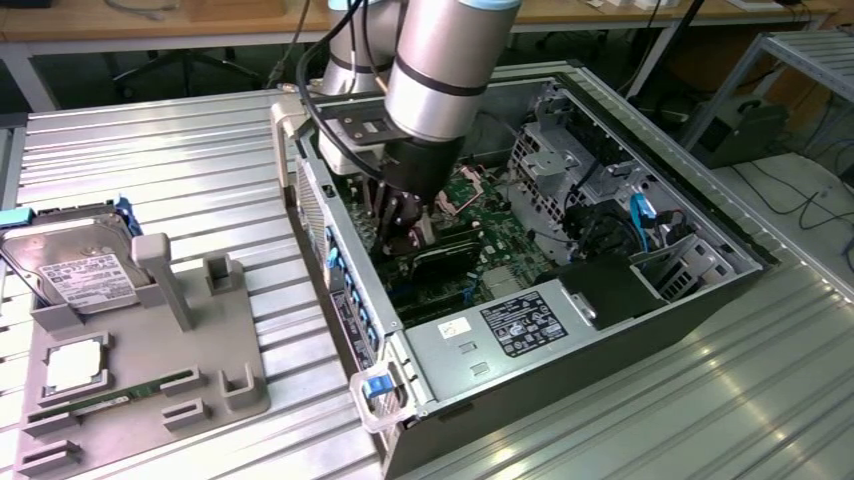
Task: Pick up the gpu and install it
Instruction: 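Press down on the gpu until it lock into place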
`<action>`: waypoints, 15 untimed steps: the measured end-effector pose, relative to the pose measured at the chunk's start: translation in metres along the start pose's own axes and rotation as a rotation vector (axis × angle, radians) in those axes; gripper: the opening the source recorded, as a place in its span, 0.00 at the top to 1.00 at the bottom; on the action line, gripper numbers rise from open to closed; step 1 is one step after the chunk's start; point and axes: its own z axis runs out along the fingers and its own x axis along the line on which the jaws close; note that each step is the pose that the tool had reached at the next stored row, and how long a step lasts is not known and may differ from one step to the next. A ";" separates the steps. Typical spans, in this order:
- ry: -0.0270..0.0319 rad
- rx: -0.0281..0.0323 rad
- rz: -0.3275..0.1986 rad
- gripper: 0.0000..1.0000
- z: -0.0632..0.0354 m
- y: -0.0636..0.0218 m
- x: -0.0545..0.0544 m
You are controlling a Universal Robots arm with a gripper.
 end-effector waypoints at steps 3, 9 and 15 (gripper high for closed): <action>0.0010 -0.0001 0.000 0.89 0.0026 -0.0001 0.000; 0.0009 0.0007 0.000 0.89 -0.0072 0.0014 0.000; 0.0015 0.0010 0.000 0.89 -0.0124 0.0022 0.000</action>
